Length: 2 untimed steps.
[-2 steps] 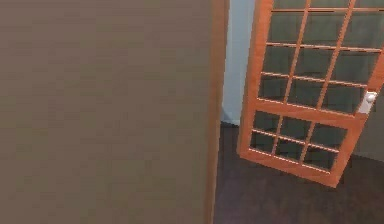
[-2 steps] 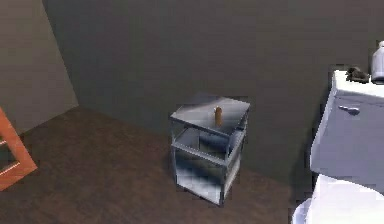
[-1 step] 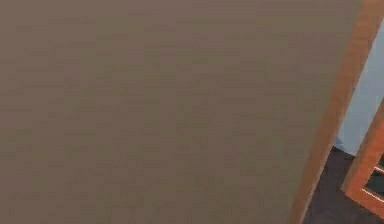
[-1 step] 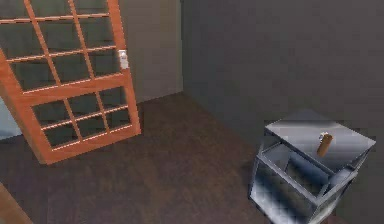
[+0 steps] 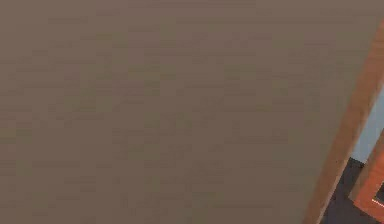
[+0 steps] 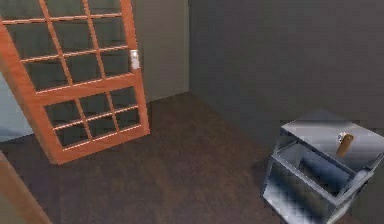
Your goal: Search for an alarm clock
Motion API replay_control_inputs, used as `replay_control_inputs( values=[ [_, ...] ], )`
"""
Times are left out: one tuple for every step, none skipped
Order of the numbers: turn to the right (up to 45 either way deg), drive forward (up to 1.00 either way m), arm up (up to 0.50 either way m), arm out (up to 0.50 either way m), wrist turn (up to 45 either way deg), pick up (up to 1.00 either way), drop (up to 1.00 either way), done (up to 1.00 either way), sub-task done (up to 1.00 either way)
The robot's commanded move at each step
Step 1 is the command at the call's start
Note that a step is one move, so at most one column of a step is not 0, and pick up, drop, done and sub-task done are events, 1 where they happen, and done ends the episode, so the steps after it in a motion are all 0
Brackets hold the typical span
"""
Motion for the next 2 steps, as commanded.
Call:
replay_control_inputs(
  values=[
    [45.0,0.0,0.0,0.0,0.0,0.0,0.0,0.0,0.0],
    [45.0,0.0,0.0,0.0,0.0,0.0,0.0,0.0,0.0]
  ],
)
